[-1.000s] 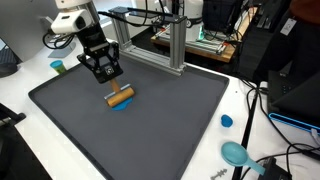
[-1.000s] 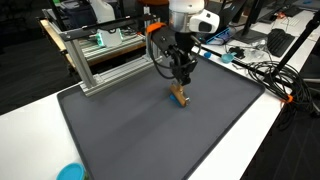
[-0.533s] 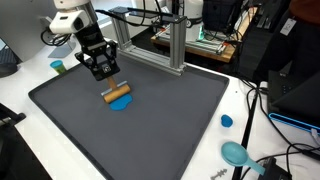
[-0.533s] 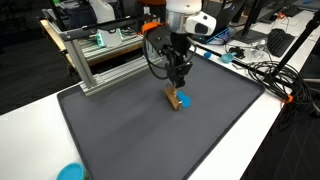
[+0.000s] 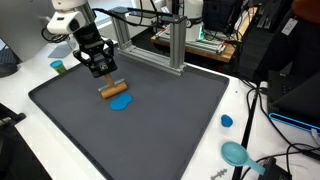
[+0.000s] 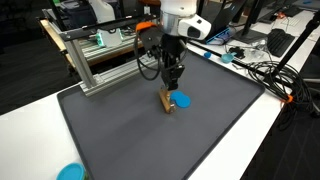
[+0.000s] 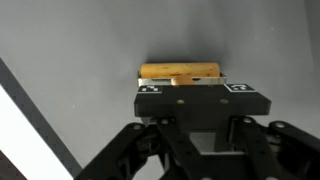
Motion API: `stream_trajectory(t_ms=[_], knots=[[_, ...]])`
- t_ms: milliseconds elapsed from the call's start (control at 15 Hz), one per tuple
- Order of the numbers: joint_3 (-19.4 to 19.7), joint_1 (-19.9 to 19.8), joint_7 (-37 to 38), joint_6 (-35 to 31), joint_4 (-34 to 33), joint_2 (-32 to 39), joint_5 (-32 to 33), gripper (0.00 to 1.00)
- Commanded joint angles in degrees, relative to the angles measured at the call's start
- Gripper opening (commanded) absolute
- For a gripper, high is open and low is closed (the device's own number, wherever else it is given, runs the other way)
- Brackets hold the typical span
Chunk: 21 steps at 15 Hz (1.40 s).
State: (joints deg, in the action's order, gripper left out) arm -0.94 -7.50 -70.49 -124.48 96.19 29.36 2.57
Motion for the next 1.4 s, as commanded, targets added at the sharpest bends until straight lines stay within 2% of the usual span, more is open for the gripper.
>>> stream_trajectory(t_ms=[0,267,600,933,1333], knots=[[-0.26,0.56,7.52,1.46,2.01,-3.73,-1.46,0.22],[-0.43,3.21,18.39,-0.68,6.88,-8.97,0.17,0.22],[-0.63,5.41,34.63,-1.89,15.69,-19.68,-1.09,0.22],[-0.27,5.98,49.11,-4.0,25.38,-29.96,-2.47,0.22],[0.67,5.91,64.42,-9.27,35.74,-38.37,-2.38,0.22]])
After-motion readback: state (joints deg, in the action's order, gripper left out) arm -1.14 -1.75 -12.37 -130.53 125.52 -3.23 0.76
